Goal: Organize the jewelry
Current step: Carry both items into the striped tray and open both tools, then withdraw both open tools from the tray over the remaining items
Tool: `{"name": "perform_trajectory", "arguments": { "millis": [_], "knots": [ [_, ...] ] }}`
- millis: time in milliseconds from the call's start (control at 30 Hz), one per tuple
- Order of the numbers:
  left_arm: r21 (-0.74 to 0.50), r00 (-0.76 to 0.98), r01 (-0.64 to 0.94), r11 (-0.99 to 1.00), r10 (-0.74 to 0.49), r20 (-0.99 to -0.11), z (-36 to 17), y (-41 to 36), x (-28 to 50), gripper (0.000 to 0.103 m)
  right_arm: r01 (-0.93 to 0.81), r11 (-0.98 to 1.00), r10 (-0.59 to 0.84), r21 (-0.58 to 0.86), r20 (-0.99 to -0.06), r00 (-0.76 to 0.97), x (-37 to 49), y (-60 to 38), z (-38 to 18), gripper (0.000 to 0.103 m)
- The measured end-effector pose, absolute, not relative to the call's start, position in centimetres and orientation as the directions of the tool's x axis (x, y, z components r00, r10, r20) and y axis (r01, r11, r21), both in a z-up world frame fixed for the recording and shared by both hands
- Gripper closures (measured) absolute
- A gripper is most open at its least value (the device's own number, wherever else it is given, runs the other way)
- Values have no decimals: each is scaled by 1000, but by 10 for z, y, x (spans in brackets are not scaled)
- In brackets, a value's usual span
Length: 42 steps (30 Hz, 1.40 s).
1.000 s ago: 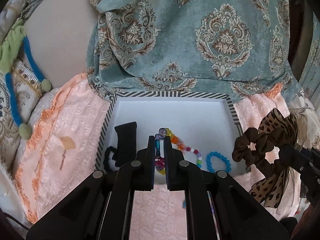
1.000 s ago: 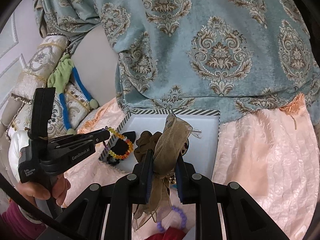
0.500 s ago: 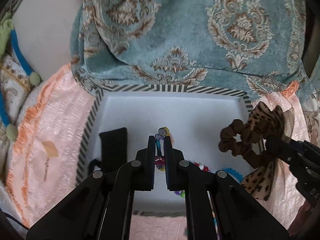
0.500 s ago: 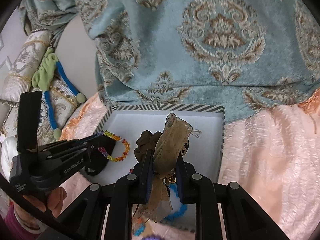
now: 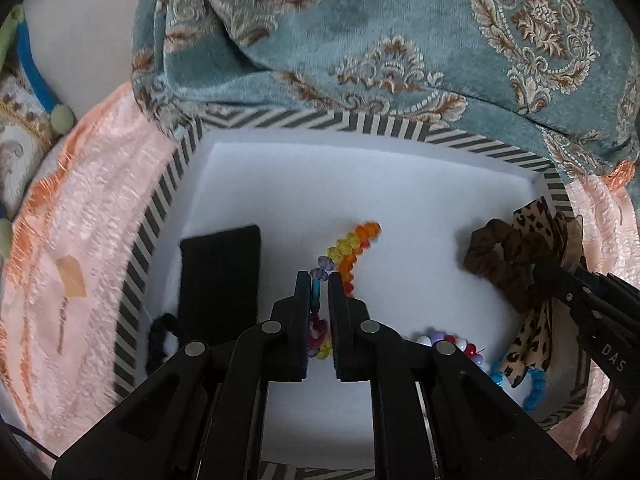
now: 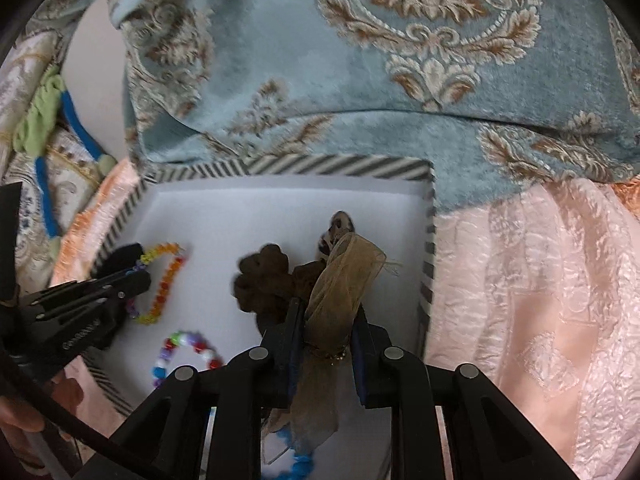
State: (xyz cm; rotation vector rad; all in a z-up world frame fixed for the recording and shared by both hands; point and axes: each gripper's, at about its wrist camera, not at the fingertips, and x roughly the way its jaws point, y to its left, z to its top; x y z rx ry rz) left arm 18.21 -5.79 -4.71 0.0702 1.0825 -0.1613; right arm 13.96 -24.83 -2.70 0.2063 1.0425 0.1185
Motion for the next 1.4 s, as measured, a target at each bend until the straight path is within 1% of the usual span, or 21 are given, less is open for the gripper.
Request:
{"name": "perform_trajectory", "arguments": {
  "millis": [33,67,100,133,300,367,400,600,700,833,967,1233,1400],
  "knots": [
    [-28,454,166,986,-102,-885,-48,-58,183,83,6,976,185,216,-847,498,138,-249,-26,73],
    [-35,451,164,986,-107,-886,-48,-56,182,68,6,976,185,217,-845,501,137,-250,-23,68],
    [-43,453,159,986,-112,-885,-48,-55,180,59,4,974,191,225,-837,513,133,-251,-18,68],
    [-53,455,154,987,-118,-882,-47,-53,179,57,3,973,195,231,-830,522,130,-252,-14,67],
    [-66,466,124,990,-117,-877,-38,-44,167,56,-9,967,215,253,-803,555,110,-251,13,64],
    [-49,480,130,990,-106,-871,-32,-43,157,56,-20,967,221,255,-792,569,103,-247,22,59],
    [-44,483,135,990,-104,-869,-30,-43,154,56,-29,967,222,253,-783,582,95,-245,28,59],
    [-25,524,150,988,-101,-846,-7,-40,121,56,-41,963,234,265,-757,610,62,-229,47,58],
    [-7,550,153,988,-91,-830,5,-40,102,56,-45,969,216,242,-750,626,44,-221,54,58],
    [16,588,163,987,-84,-805,19,-39,76,56,-47,968,217,246,-732,645,20,-217,64,58],
    [29,620,175,984,-87,-779,30,-39,47,56,-42,977,183,208,-724,665,-5,-215,75,57],
    [36,669,180,983,-96,-737,44,-41,2,56,-34,976,179,214,-708,683,-46,-219,88,57],
    [29,672,187,982,-106,-733,47,-39,-17,56,-29,979,166,202,-709,685,-70,-220,92,56]
  ]
}}
